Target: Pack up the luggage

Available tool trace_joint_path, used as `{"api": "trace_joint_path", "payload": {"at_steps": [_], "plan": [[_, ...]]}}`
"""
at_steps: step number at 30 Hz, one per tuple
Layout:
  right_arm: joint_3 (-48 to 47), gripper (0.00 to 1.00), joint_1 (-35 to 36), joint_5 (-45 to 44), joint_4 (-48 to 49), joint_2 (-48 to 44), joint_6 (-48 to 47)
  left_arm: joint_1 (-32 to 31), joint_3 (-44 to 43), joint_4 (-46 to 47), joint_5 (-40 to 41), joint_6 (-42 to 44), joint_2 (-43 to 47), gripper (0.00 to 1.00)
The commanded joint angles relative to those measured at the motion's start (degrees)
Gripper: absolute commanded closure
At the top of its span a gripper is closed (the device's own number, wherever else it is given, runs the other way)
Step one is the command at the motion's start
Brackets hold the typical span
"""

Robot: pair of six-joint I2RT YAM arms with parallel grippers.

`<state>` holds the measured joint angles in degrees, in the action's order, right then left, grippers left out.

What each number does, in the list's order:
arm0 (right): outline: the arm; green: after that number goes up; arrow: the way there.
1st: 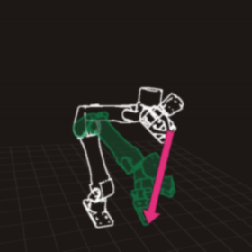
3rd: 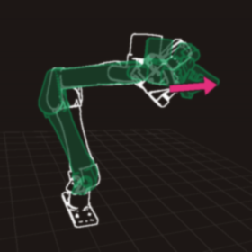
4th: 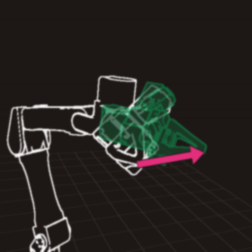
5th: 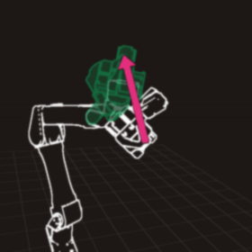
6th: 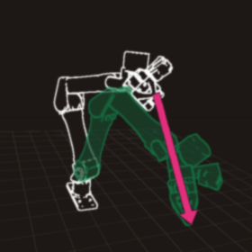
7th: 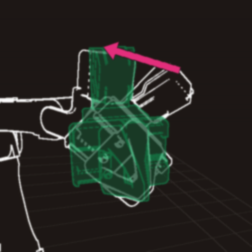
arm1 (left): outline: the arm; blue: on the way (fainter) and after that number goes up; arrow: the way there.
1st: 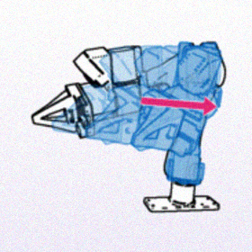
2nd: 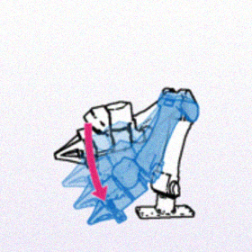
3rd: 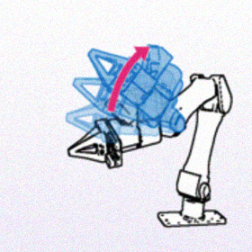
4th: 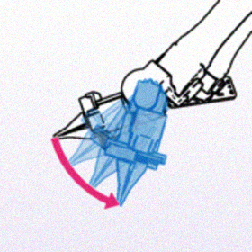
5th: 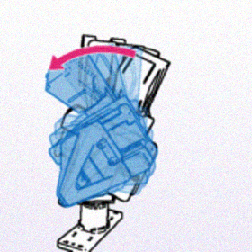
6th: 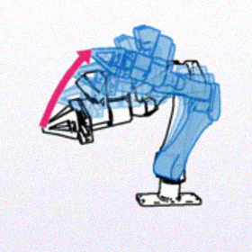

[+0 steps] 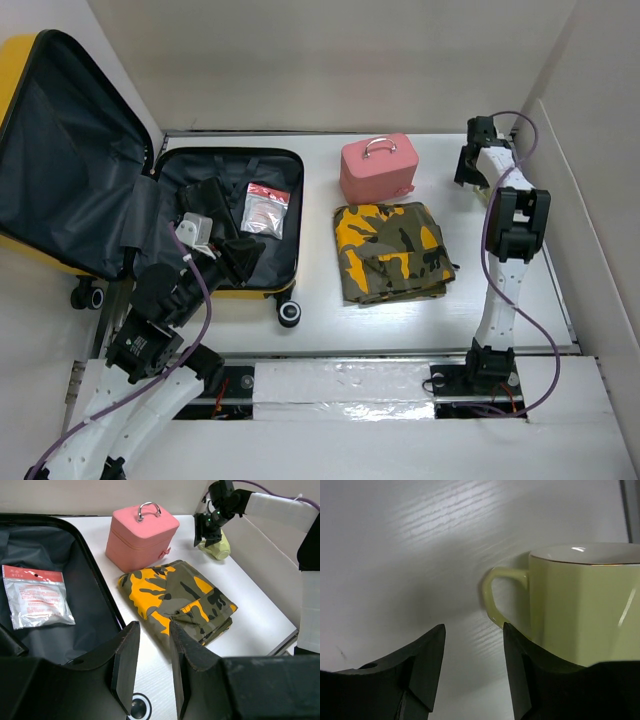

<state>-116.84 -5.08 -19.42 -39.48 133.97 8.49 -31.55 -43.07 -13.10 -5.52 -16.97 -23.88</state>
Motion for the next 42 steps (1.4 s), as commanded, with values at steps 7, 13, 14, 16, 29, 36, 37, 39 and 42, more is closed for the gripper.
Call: {"api": "trace_joint_path", "payload": {"at_steps": [7, 13, 14, 16, 29, 36, 37, 39, 42], "plan": [[-3.4, 0.34, -0.37, 0.7, -3.14, 2.08, -0.84, -0.35, -0.17, 2.21, -0.11, 0.62, -0.38, 0.73], [-1.73, 0.47, -0.46, 1.14, -2.09, 1.21, -1.11, -0.35, -0.17, 2.29, -0.28, 0.62, -0.47, 0.73], [-1.47, 0.48, -0.46, 1.05, -2.0, 0.51, -1.46, -0.35, -0.09, 2.38, -0.37, 0.71, -0.55, 0.73], [-0.07, 0.48, -0.46, 1.49, -0.42, -1.16, -2.16, -0.35, -0.09, 2.47, -0.54, 0.71, -0.73, 0.74], [-2.18, 0.43, -1.6, 0.52, 1.94, -1.43, -2.86, -0.35, -0.09, 2.64, -1.25, 0.89, -1.61, 0.74], [3.2, 0.37, -1.6, 1.49, 7.5, -4.87, -2.43, -0.35, -0.09, 2.65, -1.6, 0.98, -1.7, 0.74], [0.84, 0.34, -2.29, 1.49, 6.27, -3.82, -2.25, -0.35, -0.09, 2.73, -1.69, 0.98, -1.78, 0.74], [-2.33, 0.34, -2.82, 1.58, 2.07, -0.05, -1.64, -0.35, -0.09, 2.65, -1.69, 0.98, -1.79, 0.74], [-6.03, 0.33, -2.83, 1.84, -1.02, 3.56, -1.55, -0.35, -0.09, 2.64, -1.6, 0.98, -1.79, 0.74]]}}
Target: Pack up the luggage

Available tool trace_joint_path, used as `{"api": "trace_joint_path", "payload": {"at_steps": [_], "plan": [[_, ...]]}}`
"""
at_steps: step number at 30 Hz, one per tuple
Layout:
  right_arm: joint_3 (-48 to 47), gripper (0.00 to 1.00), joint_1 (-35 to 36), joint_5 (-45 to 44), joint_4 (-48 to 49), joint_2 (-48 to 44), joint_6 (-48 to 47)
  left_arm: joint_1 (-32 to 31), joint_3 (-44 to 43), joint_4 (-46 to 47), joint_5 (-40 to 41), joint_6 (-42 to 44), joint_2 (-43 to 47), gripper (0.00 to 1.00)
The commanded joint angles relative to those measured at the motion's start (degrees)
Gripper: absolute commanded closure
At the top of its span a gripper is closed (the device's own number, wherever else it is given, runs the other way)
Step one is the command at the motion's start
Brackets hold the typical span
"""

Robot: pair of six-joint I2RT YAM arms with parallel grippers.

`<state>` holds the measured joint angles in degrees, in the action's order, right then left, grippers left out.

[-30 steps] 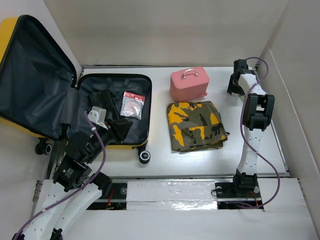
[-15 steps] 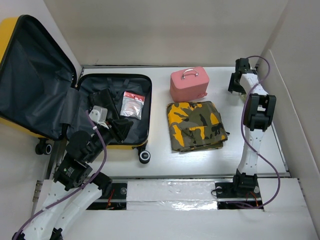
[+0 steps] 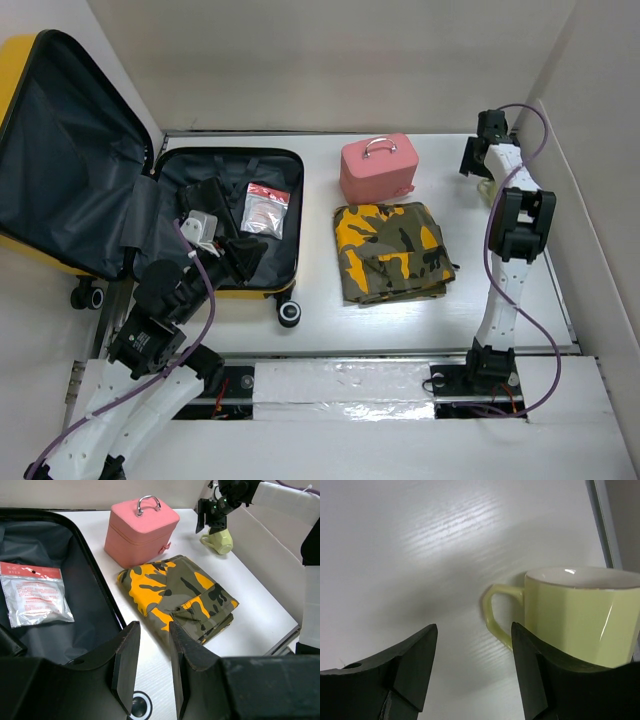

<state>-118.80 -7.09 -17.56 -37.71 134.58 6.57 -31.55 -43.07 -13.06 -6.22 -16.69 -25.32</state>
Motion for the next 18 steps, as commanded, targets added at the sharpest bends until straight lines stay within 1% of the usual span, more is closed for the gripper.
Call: {"api": "trace_joint_path", "payload": {"at_steps": [1, 6, 7, 8, 9, 10, 11, 14, 18], "plan": [[-4.59, 0.33, -0.82, 0.24, -3.15, 3.49, 0.55, -0.35, -0.09, 2.69, -0.73, 0.78, -0.34, 0.74], [-4.94, 0.33, -1.34, 2.0, -3.94, 4.46, 1.43, -0.35, -0.17, 2.6, -0.29, 0.78, -0.61, 0.74], [-5.29, 0.35, -1.34, 2.09, -4.47, 4.55, 1.43, -0.35, -0.17, 2.51, -0.2, 0.78, -0.43, 0.74], [-5.73, 0.48, -1.34, 2.09, -5.08, 4.81, 1.52, -0.35, -0.17, 2.51, -0.02, 0.78, -0.52, 0.74], [-6.52, 0.53, -1.34, 1.66, -6.31, 4.9, 2.13, -0.35, -0.26, 2.51, 0.07, 0.78, -0.34, 0.74], [-6.35, 0.54, -1.34, 1.83, -6.58, 4.81, 2.31, -0.35, -0.26, 2.51, 0.24, 0.78, -0.26, 0.74], [-5.74, 0.52, -1.87, 4.27, -6.76, 4.46, 2.22, -0.35, -0.26, 2.51, 0.24, 0.78, 0.01, 0.74], [-5.39, 0.49, -1.87, 7.88, -7.9, 4.2, 2.13, -0.35, -0.26, 2.34, 0.42, 0.78, 0.62, 0.74], [-2.85, 0.48, -1.87, 13.94, -9.22, 3.06, 1.08, -0.35, -0.26, 2.34, 0.59, 0.78, 1.59, 0.74]]}}
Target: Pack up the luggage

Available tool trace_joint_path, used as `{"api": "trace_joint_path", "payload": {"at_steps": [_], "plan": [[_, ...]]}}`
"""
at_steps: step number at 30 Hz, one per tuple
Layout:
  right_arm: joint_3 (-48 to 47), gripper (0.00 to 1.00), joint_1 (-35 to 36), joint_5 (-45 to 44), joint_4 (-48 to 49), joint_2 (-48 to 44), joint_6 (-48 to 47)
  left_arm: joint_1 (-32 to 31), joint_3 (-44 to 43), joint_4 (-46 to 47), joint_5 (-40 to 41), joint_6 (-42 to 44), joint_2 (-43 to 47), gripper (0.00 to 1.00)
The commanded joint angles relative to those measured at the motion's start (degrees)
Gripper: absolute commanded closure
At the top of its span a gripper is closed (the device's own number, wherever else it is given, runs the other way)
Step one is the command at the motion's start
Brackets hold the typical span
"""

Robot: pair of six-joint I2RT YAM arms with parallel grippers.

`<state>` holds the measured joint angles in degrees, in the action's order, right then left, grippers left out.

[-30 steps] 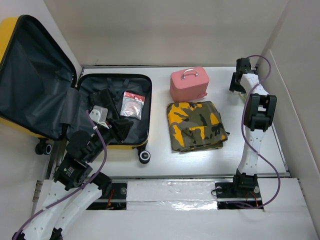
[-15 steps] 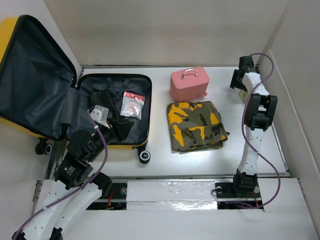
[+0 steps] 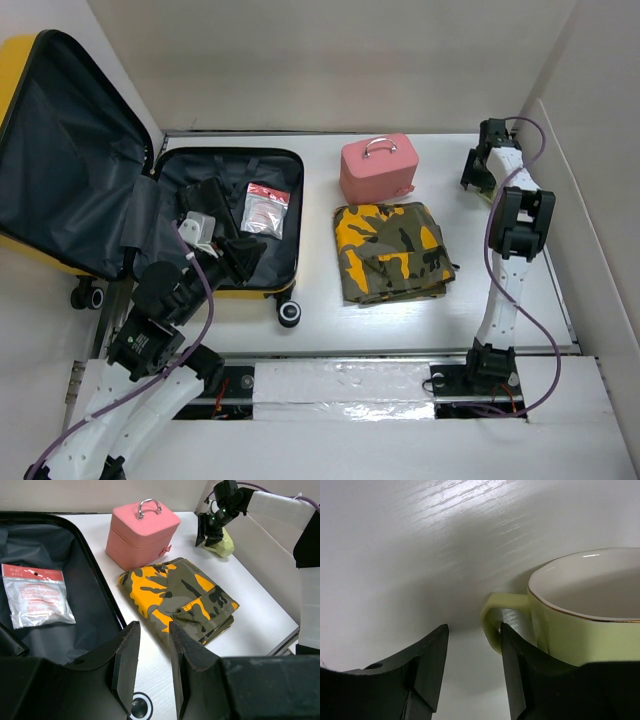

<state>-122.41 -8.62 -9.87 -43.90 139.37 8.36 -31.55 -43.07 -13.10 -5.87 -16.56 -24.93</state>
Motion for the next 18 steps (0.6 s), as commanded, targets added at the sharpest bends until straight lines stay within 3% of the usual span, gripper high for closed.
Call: {"api": "trace_joint_path", "payload": {"at_steps": [1, 4, 9, 15, 18], "plan": [[3.12, 0.49, -0.34, 7.31, -3.03, -2.34, -0.63, -0.35, -0.26, 2.38, 0.24, 0.65, 1.37, 0.74], [8.92, 0.53, 1.06, 9.52, -0.59, -7.33, -0.01, -0.35, -0.26, 2.29, 0.16, 0.65, 1.9, 0.74], [26.49, 0.65, 2.91, 10.84, 10.22, -16.67, 2.62, -0.88, -0.26, 2.29, 0.51, 0.56, 2.78, 0.74], [28.11, 0.67, 5.72, 3.99, 10.77, -17.47, 2.8, -0.88, -0.17, 2.38, 0.51, 0.47, 3.39, 0.74], [26.88, 0.59, 7.03, 2.31, 9.98, -16.16, 2.28, -0.88, -0.17, 2.38, 0.68, 0.47, 3.48, 0.74]]}}
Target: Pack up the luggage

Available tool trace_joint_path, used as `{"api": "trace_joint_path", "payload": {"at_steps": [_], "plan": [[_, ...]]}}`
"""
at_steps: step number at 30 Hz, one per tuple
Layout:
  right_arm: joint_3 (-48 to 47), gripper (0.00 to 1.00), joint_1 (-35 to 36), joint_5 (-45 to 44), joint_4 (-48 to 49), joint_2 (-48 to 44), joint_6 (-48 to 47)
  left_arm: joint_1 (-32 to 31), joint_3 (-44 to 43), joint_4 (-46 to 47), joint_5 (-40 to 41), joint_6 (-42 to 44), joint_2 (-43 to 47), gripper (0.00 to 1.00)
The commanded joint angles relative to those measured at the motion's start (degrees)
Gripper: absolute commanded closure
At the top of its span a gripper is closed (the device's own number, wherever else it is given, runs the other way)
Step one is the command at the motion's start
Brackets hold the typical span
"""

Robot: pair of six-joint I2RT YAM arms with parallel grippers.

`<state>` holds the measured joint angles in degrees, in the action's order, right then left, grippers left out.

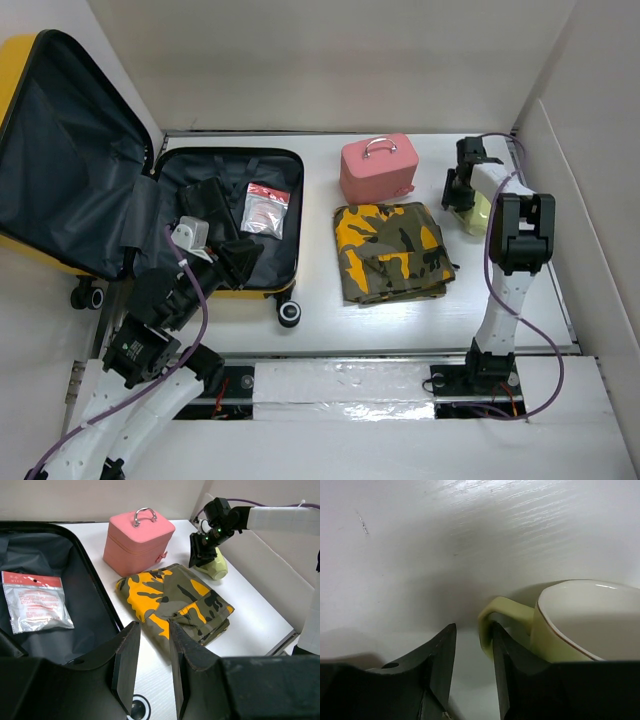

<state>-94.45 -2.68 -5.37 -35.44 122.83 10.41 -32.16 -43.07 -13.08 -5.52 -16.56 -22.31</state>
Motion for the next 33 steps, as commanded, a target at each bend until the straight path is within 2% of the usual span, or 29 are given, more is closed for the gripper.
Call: {"api": "trace_joint_path", "payload": {"at_steps": [1, 5, 9, 13, 16, 17, 21, 28, 33], "plan": [[-2.21, 0.59, 1.7, -2.89, 0.91, 0.92, 0.05, -0.27, -0.17, 2.27, 0.33, 0.47, 0.86, 0.74], [-5.73, 0.87, 2.94, -5.17, -2.78, 4.08, -0.31, -0.27, -0.26, 2.1, 0.77, 0.47, 1.03, 0.74], [-5.39, 1.0, 3.56, -6.85, -3.67, 4.0, -0.75, -0.27, -0.35, 1.92, 1.39, 0.56, 1.56, 0.74], [0.39, 1.0, 4.08, -7.38, 1.59, -0.64, -0.13, -0.27, -0.35, 1.83, 1.39, 0.56, 1.56, 0.74], [7.93, 1.0, 1.28, -3.19, 8.79, -9.42, 0.66, -0.27, -0.26, 1.92, 1.3, 0.56, 1.21, 0.74], [10.32, 1.0, 0.66, -1.77, 11.25, -15.01, 0.75, -0.27, -0.26, 1.92, 1.3, 0.56, 1.12, 0.74], [19.12, 1.0, -1.89, 4.65, 23.1, -25.41, 3.29, -0.27, -0.35, 2.01, 1.39, 0.56, 0.77, 0.74], [23.78, 1.0, -1.37, 4.93, 27.52, -34.74, 4.0, -0.27, -0.26, 2.01, 1.56, 0.47, 0.51, 0.74], [23.19, 1.0, 1.53, 11.5, 29.47, -41.25, 5.66, -0.27, -0.35, 2.01, 1.74, 0.47, 0.33, 0.74]]}}
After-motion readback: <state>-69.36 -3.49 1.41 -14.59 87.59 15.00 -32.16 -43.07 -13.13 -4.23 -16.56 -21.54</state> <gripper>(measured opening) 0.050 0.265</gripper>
